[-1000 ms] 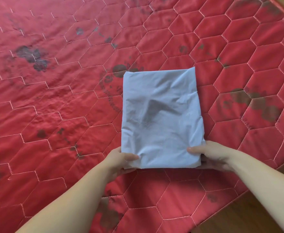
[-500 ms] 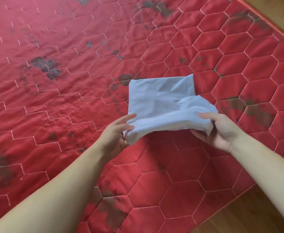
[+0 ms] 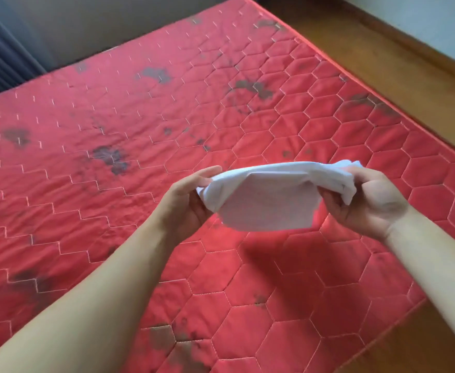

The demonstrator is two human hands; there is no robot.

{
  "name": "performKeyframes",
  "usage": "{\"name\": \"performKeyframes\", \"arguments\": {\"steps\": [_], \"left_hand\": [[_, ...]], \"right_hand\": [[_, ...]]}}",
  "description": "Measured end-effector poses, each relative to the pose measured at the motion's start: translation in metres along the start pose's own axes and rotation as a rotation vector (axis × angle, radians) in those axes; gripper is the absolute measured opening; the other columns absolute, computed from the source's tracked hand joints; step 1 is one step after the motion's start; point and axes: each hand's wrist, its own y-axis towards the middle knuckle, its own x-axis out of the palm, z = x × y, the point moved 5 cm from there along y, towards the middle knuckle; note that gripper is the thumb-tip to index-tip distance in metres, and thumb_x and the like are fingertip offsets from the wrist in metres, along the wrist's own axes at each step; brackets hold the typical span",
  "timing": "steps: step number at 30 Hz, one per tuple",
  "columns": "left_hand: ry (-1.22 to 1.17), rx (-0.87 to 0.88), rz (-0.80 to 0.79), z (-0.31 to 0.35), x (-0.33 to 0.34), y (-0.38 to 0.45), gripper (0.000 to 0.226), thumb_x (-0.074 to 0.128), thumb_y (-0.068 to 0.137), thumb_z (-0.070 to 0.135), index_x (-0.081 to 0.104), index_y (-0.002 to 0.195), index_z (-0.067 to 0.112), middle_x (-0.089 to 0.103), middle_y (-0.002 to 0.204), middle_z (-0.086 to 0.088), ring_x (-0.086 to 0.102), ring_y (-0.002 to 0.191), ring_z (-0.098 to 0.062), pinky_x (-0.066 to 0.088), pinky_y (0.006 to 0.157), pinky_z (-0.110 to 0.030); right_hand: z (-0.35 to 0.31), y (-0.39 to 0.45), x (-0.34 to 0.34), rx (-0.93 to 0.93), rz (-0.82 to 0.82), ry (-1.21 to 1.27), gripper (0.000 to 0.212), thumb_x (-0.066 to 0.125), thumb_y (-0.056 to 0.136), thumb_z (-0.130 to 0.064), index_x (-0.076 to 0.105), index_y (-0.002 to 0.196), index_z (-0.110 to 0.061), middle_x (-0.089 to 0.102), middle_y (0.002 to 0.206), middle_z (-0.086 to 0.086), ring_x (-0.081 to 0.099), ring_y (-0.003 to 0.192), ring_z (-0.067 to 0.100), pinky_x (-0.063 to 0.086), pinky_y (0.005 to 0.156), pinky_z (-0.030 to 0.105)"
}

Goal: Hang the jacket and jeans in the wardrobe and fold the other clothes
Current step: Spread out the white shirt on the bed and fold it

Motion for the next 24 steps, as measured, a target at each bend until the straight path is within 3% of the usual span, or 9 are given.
{"name": "performKeyframes", "arguments": {"steps": [2,4,5,7,8,9,15,20,24], "left_hand": [[-0.098,-0.029,0.028,0.014,0.01,-0.005,0.014,0.06,0.069,0.006,0.073,0.064,0.007,0.063,0.062,-0.003,0.063,0.052,-0.01,0.058,0.057,-0.024],[-0.138,-0.075,0.093,0.022,0.012,0.0,0.021,0.056,0.081,0.012,0.065,0.062,0.007,0.061,0.057,0.0,0.063,0.05,-0.009,0.059,0.056,-0.024],[-0.125,-0.099,0.127,0.022,0.012,0.007,0.022,0.055,0.086,0.015,0.062,0.067,0.006,0.063,0.061,-0.002,0.066,0.054,-0.01,0.06,0.06,-0.025],[-0.096,-0.15,0.199,0.014,0.007,0.025,0.024,0.054,0.092,0.022,0.062,0.08,0.003,0.065,0.073,-0.007,0.071,0.064,-0.017,0.061,0.063,-0.03],[-0.082,-0.173,0.235,0.006,0.003,0.036,0.028,0.052,0.094,0.026,0.063,0.084,0.002,0.065,0.074,-0.008,0.071,0.068,-0.019,0.061,0.062,-0.032],[-0.06,-0.182,0.27,-0.003,-0.002,0.049,0.031,0.05,0.095,0.03,0.063,0.087,0.003,0.065,0.071,-0.007,0.071,0.07,-0.02,0.06,0.062,-0.032],[0.054,-0.138,0.354,-0.032,-0.022,0.114,0.025,0.049,0.097,0.038,0.062,0.093,0.016,0.057,0.047,0.004,0.065,0.067,-0.011,0.055,0.068,-0.027],[0.043,-0.102,0.343,-0.026,-0.033,0.153,0.016,0.053,0.088,0.017,0.061,0.102,0.017,0.064,0.063,0.004,0.069,0.065,-0.009,0.054,0.065,-0.025],[0.052,-0.129,0.336,-0.019,-0.039,0.18,0.017,0.052,0.091,0.027,0.059,0.1,0.015,0.06,0.074,0.002,0.067,0.071,-0.011,0.053,0.072,-0.027]], "right_hand": [[-0.012,-0.005,0.012,0.099,-0.093,0.029,0.046,0.082,0.046,0.007,0.065,0.081,-0.016,0.064,0.076,-0.003,0.069,0.065,0.008,0.057,0.053,0.022],[-0.019,0.002,0.012,0.149,-0.094,0.017,0.071,0.09,0.025,0.006,0.067,0.09,-0.011,0.068,0.077,-0.001,0.07,0.065,0.008,0.056,0.049,0.022],[-0.02,0.008,0.01,0.151,-0.066,0.012,0.065,0.089,0.029,0.008,0.067,0.088,-0.009,0.068,0.075,0.0,0.071,0.065,0.009,0.056,0.048,0.022],[-0.015,0.029,0.005,0.132,0.068,-0.03,0.023,0.071,0.067,0.006,0.065,0.085,-0.007,0.069,0.069,0.001,0.071,0.061,0.01,0.056,0.048,0.022],[-0.01,0.039,0.002,0.12,0.152,-0.043,0.014,0.055,0.083,0.004,0.064,0.083,-0.006,0.069,0.066,0.001,0.071,0.058,0.01,0.056,0.048,0.021],[-0.005,0.053,-0.008,0.109,0.223,-0.055,0.023,0.044,0.09,0.003,0.063,0.08,-0.006,0.068,0.063,0.002,0.07,0.056,0.01,0.056,0.047,0.021],[0.02,0.129,-0.041,0.117,0.326,-0.268,0.034,0.037,0.091,-0.002,0.067,0.078,-0.01,0.071,0.068,0.002,0.072,0.061,0.014,0.057,0.051,0.026],[0.01,0.165,-0.041,0.094,0.304,-0.292,0.036,0.034,0.087,-0.003,0.066,0.074,-0.011,0.07,0.072,0.001,0.072,0.067,0.013,0.056,0.053,0.026],[-0.004,0.191,-0.032,0.101,0.34,-0.352,0.031,0.034,0.088,-0.007,0.065,0.083,-0.008,0.07,0.08,0.003,0.073,0.067,0.015,0.056,0.053,0.025]]}}
